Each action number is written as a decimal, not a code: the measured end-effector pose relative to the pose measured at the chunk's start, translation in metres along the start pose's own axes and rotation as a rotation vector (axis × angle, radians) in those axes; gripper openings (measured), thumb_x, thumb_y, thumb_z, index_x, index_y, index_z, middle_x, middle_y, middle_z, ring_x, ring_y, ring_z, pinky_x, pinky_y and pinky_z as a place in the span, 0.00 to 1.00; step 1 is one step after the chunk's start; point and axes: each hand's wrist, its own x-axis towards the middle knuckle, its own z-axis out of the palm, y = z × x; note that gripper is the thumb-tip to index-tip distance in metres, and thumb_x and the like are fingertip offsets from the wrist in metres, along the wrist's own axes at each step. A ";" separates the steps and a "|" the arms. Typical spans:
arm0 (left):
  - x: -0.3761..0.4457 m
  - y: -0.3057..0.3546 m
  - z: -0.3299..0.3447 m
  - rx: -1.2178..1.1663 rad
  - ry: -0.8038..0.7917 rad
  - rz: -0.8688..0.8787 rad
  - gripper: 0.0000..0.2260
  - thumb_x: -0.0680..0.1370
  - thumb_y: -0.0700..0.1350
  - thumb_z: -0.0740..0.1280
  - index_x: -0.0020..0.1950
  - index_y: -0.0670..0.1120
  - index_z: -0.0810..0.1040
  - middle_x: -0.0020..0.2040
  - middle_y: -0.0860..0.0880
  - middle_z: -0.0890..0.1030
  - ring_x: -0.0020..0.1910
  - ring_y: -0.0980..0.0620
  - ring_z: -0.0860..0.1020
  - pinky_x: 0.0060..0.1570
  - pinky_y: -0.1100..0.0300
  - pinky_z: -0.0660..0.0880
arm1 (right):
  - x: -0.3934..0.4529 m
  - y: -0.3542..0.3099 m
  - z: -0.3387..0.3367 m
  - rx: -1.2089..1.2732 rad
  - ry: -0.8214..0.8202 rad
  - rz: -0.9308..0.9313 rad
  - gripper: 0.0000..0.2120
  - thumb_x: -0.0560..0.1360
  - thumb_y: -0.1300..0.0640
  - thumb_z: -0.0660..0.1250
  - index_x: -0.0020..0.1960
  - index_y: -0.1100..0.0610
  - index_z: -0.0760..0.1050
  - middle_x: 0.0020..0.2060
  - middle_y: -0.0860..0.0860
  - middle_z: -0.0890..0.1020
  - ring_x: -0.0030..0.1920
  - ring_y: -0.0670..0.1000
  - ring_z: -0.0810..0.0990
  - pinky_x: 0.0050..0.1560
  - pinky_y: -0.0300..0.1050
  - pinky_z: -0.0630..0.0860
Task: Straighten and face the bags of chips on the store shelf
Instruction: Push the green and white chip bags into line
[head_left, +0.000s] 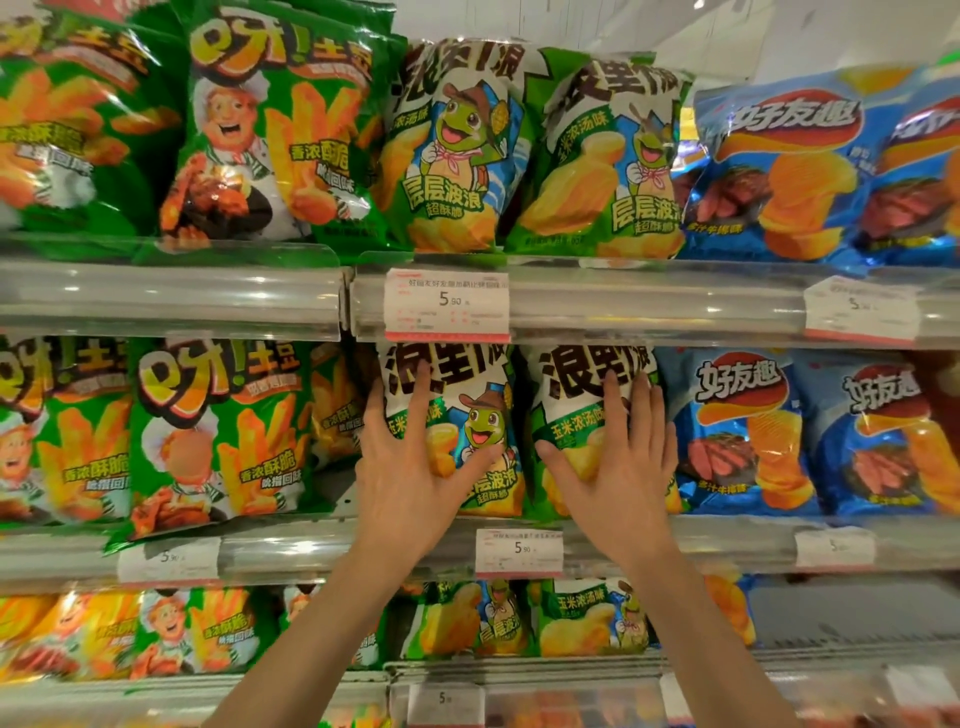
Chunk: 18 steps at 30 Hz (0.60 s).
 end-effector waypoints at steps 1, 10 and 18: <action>0.001 -0.001 -0.002 -0.015 -0.024 -0.003 0.47 0.67 0.77 0.63 0.79 0.68 0.43 0.79 0.45 0.52 0.77 0.40 0.57 0.67 0.36 0.67 | 0.000 0.000 -0.003 0.039 -0.018 0.009 0.45 0.73 0.28 0.57 0.82 0.49 0.48 0.81 0.53 0.48 0.81 0.53 0.43 0.78 0.58 0.43; -0.012 -0.022 -0.045 -0.278 -0.099 0.013 0.32 0.78 0.60 0.67 0.78 0.59 0.58 0.74 0.59 0.63 0.69 0.65 0.62 0.67 0.61 0.64 | -0.036 -0.035 -0.038 0.194 0.016 0.046 0.19 0.78 0.49 0.68 0.67 0.54 0.75 0.69 0.53 0.72 0.71 0.54 0.66 0.70 0.58 0.66; -0.053 -0.058 -0.089 -0.429 -0.300 -0.024 0.16 0.80 0.52 0.67 0.67 0.56 0.74 0.59 0.62 0.78 0.59 0.65 0.76 0.59 0.67 0.74 | -0.107 -0.076 -0.030 0.512 -0.313 0.328 0.07 0.79 0.48 0.66 0.56 0.45 0.79 0.43 0.42 0.84 0.44 0.39 0.81 0.43 0.37 0.77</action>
